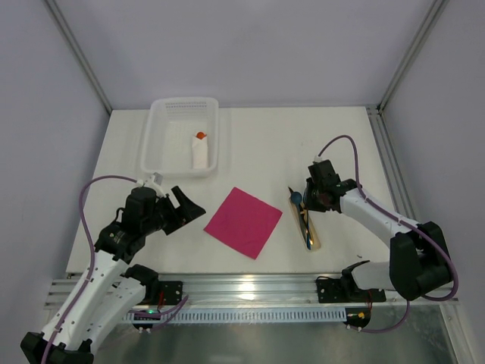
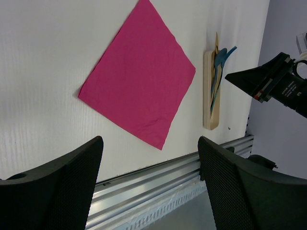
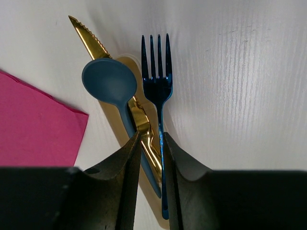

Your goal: Place the utensils on the paper napkin and roll it up

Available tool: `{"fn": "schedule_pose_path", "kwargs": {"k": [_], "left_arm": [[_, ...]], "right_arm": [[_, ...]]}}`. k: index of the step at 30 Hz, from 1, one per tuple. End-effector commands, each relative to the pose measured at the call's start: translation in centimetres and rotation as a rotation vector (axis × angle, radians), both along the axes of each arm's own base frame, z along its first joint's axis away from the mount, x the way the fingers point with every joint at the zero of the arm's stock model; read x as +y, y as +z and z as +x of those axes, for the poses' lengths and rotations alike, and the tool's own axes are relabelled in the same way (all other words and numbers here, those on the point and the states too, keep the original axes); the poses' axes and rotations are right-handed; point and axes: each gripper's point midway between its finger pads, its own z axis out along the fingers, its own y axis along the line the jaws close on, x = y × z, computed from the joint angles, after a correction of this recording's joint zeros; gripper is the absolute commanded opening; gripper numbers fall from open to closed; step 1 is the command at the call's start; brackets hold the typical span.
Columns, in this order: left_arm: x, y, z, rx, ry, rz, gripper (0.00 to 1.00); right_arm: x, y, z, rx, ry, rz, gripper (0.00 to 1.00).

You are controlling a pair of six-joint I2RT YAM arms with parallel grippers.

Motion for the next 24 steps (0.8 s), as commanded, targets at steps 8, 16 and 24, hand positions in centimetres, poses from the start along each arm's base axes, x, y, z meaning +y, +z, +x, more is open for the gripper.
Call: {"fn": "schedule_pose_path", "kwargs": {"k": [8,16,24], "left_arm": [[-0.5,1.0,0.1,-0.037,-0.027,-0.028,0.81],[-0.6,0.9,0.1,-0.033,-0.025,-0.039,0.80],[-0.8,0.7,0.1,-0.032,-0.034,-0.043,0.80]], "right_arm": [[0.3,-0.4,0.2,-0.003,-0.004,-0.004,0.21],[0.1,-2.0,-1.0,0.055,-0.015,-0.030,0.20],[-0.2,-2.4,-1.4,0.066,-0.025,-0.048,0.20]]}}
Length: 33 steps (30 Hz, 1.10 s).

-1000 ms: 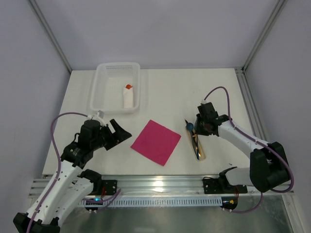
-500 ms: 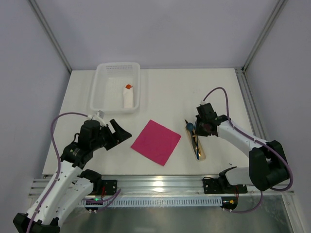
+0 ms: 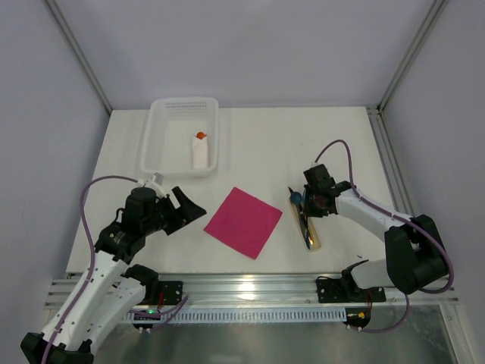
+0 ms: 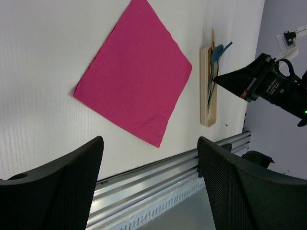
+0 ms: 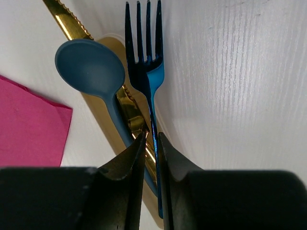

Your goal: Place the utensils on the paper napkin and roll it up

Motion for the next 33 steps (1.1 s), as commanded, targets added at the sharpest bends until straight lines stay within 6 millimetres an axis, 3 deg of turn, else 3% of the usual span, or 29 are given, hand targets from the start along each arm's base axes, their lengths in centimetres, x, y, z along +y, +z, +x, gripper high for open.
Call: {"fn": "schedule_pose_path", "kwargs": {"k": [1,8,14,19,29,33], "left_arm": [[-0.5,0.7,0.3,-0.032,-0.018,-0.030,0.80],[-0.4,0.8,0.1,-0.036,-0.020,-0.027,0.80],[-0.4,0.8,0.0,-0.037,-0.022,-0.029,0.80],[-0.4,0.8,0.0,-0.035,-0.022,-0.031,0.80],[-0.4,0.6,0.1,-0.034,-0.019,-0.029,0.80],[-0.5,0.5,0.3,-0.027,-0.016,-0.031,0.79]], "right_arm": [[-0.3,-0.3,0.1,-0.004,-0.018,-0.024,0.20],[-0.3,-0.6,0.4,-0.005,-0.020,-0.033,0.19],[-0.4,-0.3,0.5,-0.017,-0.021,-0.042,0.05],[-0.7,0.5,0.6,-0.031,-0.015,-0.056,0.04],[-0.7,4.8,1.6,-0.110,0.012,-0.117,0.04],[0.8,7.0,2.4,-0.149,0.045,-0.107,0.04]]}}
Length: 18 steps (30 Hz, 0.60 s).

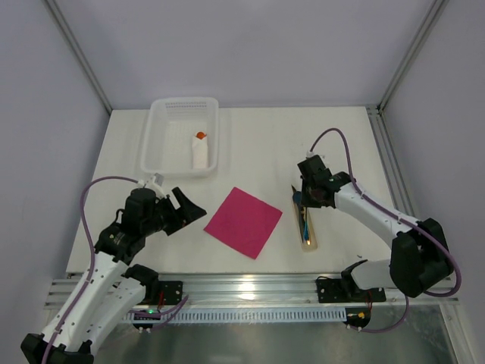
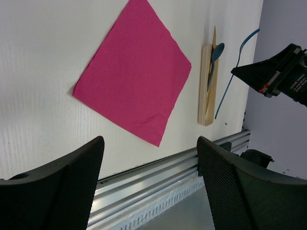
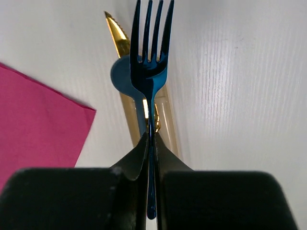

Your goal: Place the utensils on the paper napkin and roll it up

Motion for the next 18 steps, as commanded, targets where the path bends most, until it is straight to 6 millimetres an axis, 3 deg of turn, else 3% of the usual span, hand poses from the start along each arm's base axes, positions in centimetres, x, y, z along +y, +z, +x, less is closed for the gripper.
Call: {"fn": "schedule_pose_path", "kwargs": {"k": [1,5,7,8,9,11,12,18], "left_arm": [[-0.4,0.4,0.5,-0.022,-0.010,-0.023,0.79],[-0.2,0.4,0.6,-0.022,0.003,-0.017,0.77],[0.0,0.4,0.7,-0.023,0.019,-0.011,0.77],[0.2,0.3,0.7,-0.018,0.029,-0.008,0.77],[0.4,0.3,0.7,-0.017,0.042,-0.001,0.78],[0.9,0.2,0.7,-0.011,0.069,0.015,0.78],[1.1,0.2,0.6,-0.007,0.079,0.020,0.79],[2.3,0.6,0.2,-0.024,0.123,0.049,0.80]], "right_arm": [[1.0,3.2,1.3,-0.081,0.025,-0.014,0.04],[4.2,4.2,1.5,-0.083,0.079,-0.009,0.04],[6.7,5.4,2.0,-0.103,0.122,0.008,0.04],[7.6,4.5,1.9,-0.074,0.131,-0.007,0.04],[9.6,5.4,2.0,-0.092,0.165,0.011,0.04],[11.5,5.1,1.9,-0.080,0.194,0.010,0.04],[13.5,4.8,2.0,-0.072,0.220,0.009,0.04],[19.5,3.3,2.1,-0.030,0.299,-0.033,0.04]]}}
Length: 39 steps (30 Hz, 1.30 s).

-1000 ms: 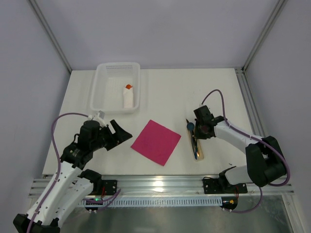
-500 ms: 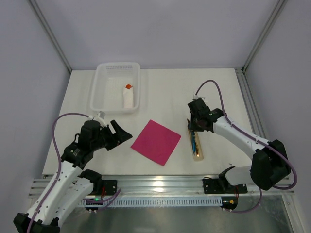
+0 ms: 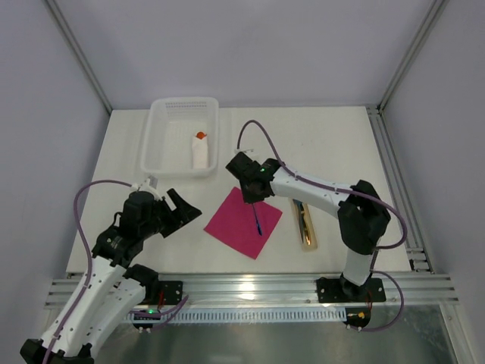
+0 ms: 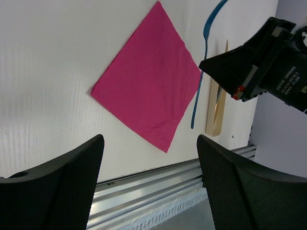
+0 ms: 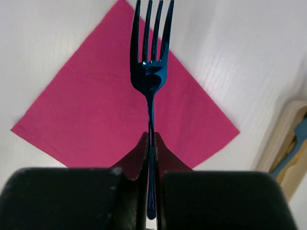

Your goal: Place the utensils on the paper napkin and roll it up

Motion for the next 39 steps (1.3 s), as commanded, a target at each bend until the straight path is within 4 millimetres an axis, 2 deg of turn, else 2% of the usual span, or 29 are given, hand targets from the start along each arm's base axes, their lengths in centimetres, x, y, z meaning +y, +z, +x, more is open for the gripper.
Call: {"fn": "schedule_pose_path", "kwargs": {"k": [1,3,4,12,30,39], "left_arm": [[1.0,1.1,0.0,-0.032,0.043,0.019,0.80],[1.2,1.5,-0.1,-0.045,0.047,0.020,0.80],[1.2,1.5,-0.1,-0.049,0.048,0.022,0.80],[1.3,1.7,-0.4,-0.059,0.043,0.024,0.80],[1.0,1.5,-0.6,-0.055,0.019,0.019,0.81],[1.0,1.6,-0.6,-0.055,0.017,0.019,0.81]], "right_arm": [[2.4,1.0,0.6,-0.022,-0.004,-0.012,0.04],[3.4,0.9,0.6,-0.014,0.009,-0.016,0.04],[3.7,0.2,0.6,-0.005,0.011,-0.028,0.04],[5.3,-1.0,1.0,0.017,0.007,-0.018,0.04],[6.1,-4.1,1.1,0.067,-0.006,-0.053,0.04],[6.4,-4.3,1.5,0.063,-0.008,-0.061,0.04]]}}
